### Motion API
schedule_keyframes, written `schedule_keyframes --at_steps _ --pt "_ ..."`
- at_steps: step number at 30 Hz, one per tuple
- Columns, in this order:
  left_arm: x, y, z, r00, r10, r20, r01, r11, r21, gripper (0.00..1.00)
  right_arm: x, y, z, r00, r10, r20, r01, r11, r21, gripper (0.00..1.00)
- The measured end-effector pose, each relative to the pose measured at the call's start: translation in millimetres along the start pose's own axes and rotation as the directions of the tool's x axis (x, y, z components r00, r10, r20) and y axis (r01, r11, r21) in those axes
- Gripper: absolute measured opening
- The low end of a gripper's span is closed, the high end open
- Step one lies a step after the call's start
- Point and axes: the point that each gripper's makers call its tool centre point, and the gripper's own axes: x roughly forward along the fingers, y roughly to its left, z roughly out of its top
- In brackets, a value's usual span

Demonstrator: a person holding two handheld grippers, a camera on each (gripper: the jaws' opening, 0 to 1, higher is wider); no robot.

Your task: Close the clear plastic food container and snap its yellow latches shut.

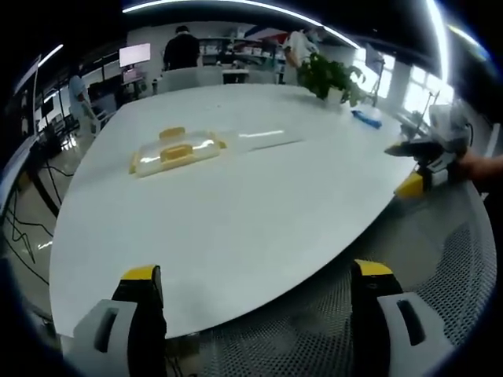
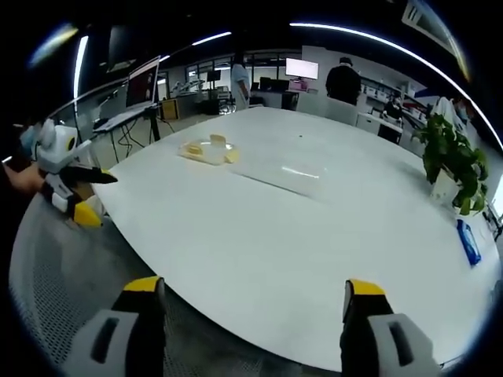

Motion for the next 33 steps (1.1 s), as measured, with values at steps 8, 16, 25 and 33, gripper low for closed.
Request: schedule_keyframes --at_steps 8,16,25,33 --pt "-0.1 0.2 0.4 1.0 0.001 0.003 -0.001 1.0 0.001 0.99 -0.7 3.3 1.8 1.0 0.017 0.009 -0.017 1.0 0.001 0.96" --pt "-5.9 3.5 11.4 0.999 -0.015 0.043 0.016 0.999 -0.043 0.99 -2.5 6.3 3.9 0.999 0.045 -0.018 -0.045 0.999 -0.006 1.0" --pt "-13.4 17.8 30.5 0.996 -0.023 0.084 0.031 0.995 -0.092 0.99 -10.4 5.0 13.9 0.996 0.083 -0.014 -0.084 0.996 -0.031 1.0" --pt "-12.8 18.9 36.4 0.995 -0.039 0.091 0.044 0.998 -0.055 0.99 -10.1 18.4 37.8 0.993 0.113 0.017 -0.111 0.99 -0.091 0.98"
